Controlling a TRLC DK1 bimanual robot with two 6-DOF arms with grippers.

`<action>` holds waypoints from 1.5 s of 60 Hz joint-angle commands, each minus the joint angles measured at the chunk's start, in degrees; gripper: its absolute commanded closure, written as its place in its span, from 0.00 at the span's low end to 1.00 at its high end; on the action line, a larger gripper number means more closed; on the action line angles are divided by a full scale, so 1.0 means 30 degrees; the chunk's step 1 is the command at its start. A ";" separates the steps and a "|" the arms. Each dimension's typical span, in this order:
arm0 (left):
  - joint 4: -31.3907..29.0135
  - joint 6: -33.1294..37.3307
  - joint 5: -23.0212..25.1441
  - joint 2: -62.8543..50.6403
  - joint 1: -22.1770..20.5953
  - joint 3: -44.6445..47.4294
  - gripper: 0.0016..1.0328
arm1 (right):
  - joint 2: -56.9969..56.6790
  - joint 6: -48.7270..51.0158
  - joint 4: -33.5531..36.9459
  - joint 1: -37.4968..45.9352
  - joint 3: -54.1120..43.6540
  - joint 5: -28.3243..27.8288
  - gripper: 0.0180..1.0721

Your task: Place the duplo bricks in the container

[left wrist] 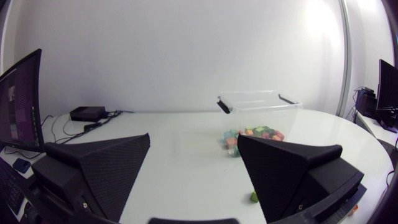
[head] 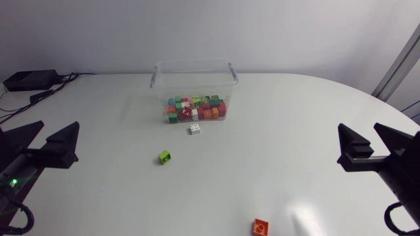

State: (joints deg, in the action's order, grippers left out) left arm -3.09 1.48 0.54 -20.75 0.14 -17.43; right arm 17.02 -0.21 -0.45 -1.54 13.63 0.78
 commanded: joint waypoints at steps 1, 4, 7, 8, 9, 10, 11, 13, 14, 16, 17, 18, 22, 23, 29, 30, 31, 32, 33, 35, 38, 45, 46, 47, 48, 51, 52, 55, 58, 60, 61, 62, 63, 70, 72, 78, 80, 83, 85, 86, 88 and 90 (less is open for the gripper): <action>-0.0698 -0.0316 -0.0091 -0.3014 -0.0370 -0.1895 0.06 | 0.2414 0.0509 0.0003 -0.0512 0.1551 -0.0229 0.05; -0.1489 -0.0316 -0.0091 -0.4860 -0.0809 -0.2949 0.06 | 0.3703 0.0509 0.0237 -0.0834 0.2284 -0.0229 0.05; -0.2514 -0.0375 -0.0091 -0.6471 -0.1102 -0.4004 0.06 | 0.5168 0.0509 0.0882 -0.1156 0.3309 -0.0259 0.05; -0.3217 -0.0345 -0.0061 -0.7233 -0.1307 -0.4649 0.06 | 0.5607 0.0509 0.1175 -0.1273 0.3631 -0.0259 0.05; -0.3627 -0.0287 -0.0091 -0.7614 -0.1483 -0.4971 0.06 | 0.5871 0.0509 0.1497 -0.1332 0.3895 -0.0288 0.05; -0.4037 -0.0257 -0.0091 -0.8082 -0.1629 -0.5352 0.06 | 0.6193 0.0509 0.1819 -0.1449 0.4159 -0.0376 0.05; -0.4301 -0.0228 -0.0091 -0.8463 -0.1688 -0.5674 0.06 | 0.6340 0.0509 0.1966 -0.1537 0.4305 -0.0376 0.05; -0.4975 -0.0199 -0.0091 -0.9254 -0.1747 -0.6319 0.06 | 0.6721 0.0509 0.2552 -0.1830 0.4715 -0.0434 0.05; -0.5180 -0.0199 -0.0091 -0.9518 -0.1776 -0.6524 0.06 | 0.6896 0.0509 0.2815 -0.2006 0.4891 -0.0434 0.05; -0.5737 -0.0199 -0.0091 -1.0192 -0.2069 -0.7051 0.06 | 0.7248 0.0509 0.3372 -0.2299 0.5272 -0.0434 0.05; -0.5942 -0.0199 -0.0091 -1.0426 -0.2157 -0.7198 0.06 | 0.7424 0.0509 0.3606 -0.2387 0.5418 -0.0434 0.05; -0.6088 -0.0199 -0.0091 -1.0573 -0.2215 -0.7315 0.06 | 0.7658 0.0509 0.4017 -0.2504 0.5653 -0.0434 0.05; -0.7055 -0.0170 -0.0266 -1.2448 -0.2713 -0.8281 0.06 | 0.8537 0.0509 0.5101 -0.2680 0.6356 -0.0786 0.05; -0.7172 -0.0140 -0.0266 -1.2740 -0.2772 -0.8428 0.06 | 0.8713 0.0509 0.5364 -0.2680 0.6502 -0.0815 0.05; -0.7729 0.1266 -0.0296 -1.4557 -0.3182 -0.9073 0.06 | 0.9445 0.1153 0.6741 -0.2885 0.7118 -0.0874 0.05; -0.7905 0.2204 -0.0266 -1.5231 -0.3270 -0.9336 0.06 | 0.9650 0.1710 0.7239 -0.3031 0.7381 -0.0874 0.05; -0.7993 0.2555 -0.0266 -1.5465 -0.3299 -0.9424 0.06 | 0.9738 0.2032 0.7386 -0.3119 0.7469 -0.0874 0.05; -0.8168 0.3200 -0.0266 -1.6022 -0.3416 -0.9688 0.06 | 0.9797 0.2296 0.7561 -0.3266 0.7586 -0.0874 0.05; -0.8315 0.3639 -0.0296 -1.6373 -0.3504 -0.9864 0.06 | 0.9885 0.2530 0.7620 -0.3412 0.7645 -0.0874 0.05; -0.8637 0.4284 -0.0296 -1.7428 -0.3651 -1.0362 0.06 | 0.9973 0.3233 0.7884 -0.3734 0.7850 -0.0874 0.05; -0.8842 0.4284 -0.0266 -1.8424 -0.3768 -1.0860 0.06 | 1.0236 0.4141 0.8323 -0.3939 0.8114 -0.0874 0.05; -0.9750 0.4518 0.0085 -2.0944 -0.4413 -1.2207 0.05 | 1.2170 0.5489 1.0608 -0.4760 0.9520 -0.0903 0.05; -0.9868 0.4577 0.0407 -2.1354 -0.4647 -1.2442 0.05 | 1.2521 0.5811 1.1048 -0.4877 0.9725 -0.1020 0.05; -0.9897 0.4606 0.0466 -2.1442 -0.4676 -1.2500 0.05 | 1.2668 0.5987 1.1224 -0.4906 0.9813 -0.1108 0.05; -0.9926 0.4635 0.0525 -2.1500 -0.4706 -1.2530 0.05 | 1.3225 0.6661 1.1839 -0.5082 1.0077 -0.1313 0.05; -1.0893 0.4899 0.1316 -2.3199 -0.5174 -1.3701 0.05 | 1.4396 0.8829 1.3450 -0.5727 1.0487 -0.1811 0.05; -1.0952 0.4899 0.1316 -2.3375 -0.5233 -1.3848 0.05 | 1.4572 0.8800 1.3714 -0.5873 1.0575 -0.1841 0.05; -1.1479 0.5221 0.1491 -2.4430 -0.5643 -1.4580 0.05 | 1.4689 0.8858 1.4183 -0.6664 1.0545 -0.2163 0.05; -1.1596 0.5338 0.1550 -2.5250 -0.6024 -1.5020 0.06 | 1.4748 0.8888 1.4710 -0.7602 1.0457 -0.1987 0.05; -1.1625 0.5368 0.1521 -2.5660 -0.6288 -1.5313 0.08 | 1.4602 0.9239 1.4710 -0.8188 1.0223 -0.1811 0.05; -1.1596 0.5397 0.1521 -2.5836 -0.6317 -1.5430 0.08 | 1.4484 0.9415 1.4534 -0.8481 1.0077 -0.1606 0.05; -1.1596 0.5485 0.1521 -2.6071 -0.6375 -1.5635 0.09 | 1.4396 0.9503 1.4388 -0.8686 0.9959 -0.1431 0.05; -1.1596 0.5602 0.1521 -2.6217 -0.6463 -1.5781 0.10 | 1.4426 0.9561 1.4212 -0.8891 0.9842 -0.1255 0.07; -1.2035 0.5836 0.1521 -2.7418 -0.6874 -1.6953 0.12 | 1.5422 0.9620 1.4798 -0.9535 1.0018 -0.1811 0.11; -1.2123 0.5895 0.1521 -2.7623 -0.6932 -1.7129 0.14 | 1.5568 0.9620 1.4915 -0.9594 1.0047 -0.2104 0.11; -1.2211 0.6129 0.1521 -2.8795 -0.7137 -1.7686 0.17 | 1.5686 0.9591 1.5296 -1.0150 1.0077 -0.2573 0.11; -1.2211 0.6188 0.1521 -2.9088 -0.7137 -1.7832 0.17 | 1.5656 0.9591 1.5384 -1.0356 1.0018 -0.2573 0.11; -1.2211 0.6247 0.1521 -2.9498 -0.7137 -1.8037 0.22 | 1.5627 0.9649 1.5384 -1.0707 0.9842 -0.2485 0.11; -1.2211 0.6276 0.1521 -2.9645 -0.7137 -1.8096 0.24 | 1.5568 0.9737 1.5442 -1.0912 0.9754 -0.2456 0.11; -1.2211 0.6276 0.1521 -2.9821 -0.7108 -1.8184 0.26 | 1.5539 0.9854 1.5472 -1.1000 0.9666 -0.2456 0.11; -1.2182 0.6334 0.1521 -3.0026 -0.7108 -1.8272 0.28 | 1.5451 1.0001 1.5472 -1.1176 0.9520 -0.2485 0.11; -1.2182 0.6422 0.1521 -3.0231 -0.7137 -1.8330 0.31 | 1.5422 1.0059 1.5501 -1.1352 0.9403 -0.2456 0.11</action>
State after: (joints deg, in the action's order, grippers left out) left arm -38.94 19.38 4.64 -109.19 -20.93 -70.70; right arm 63.40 28.10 45.04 -34.41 43.90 -6.24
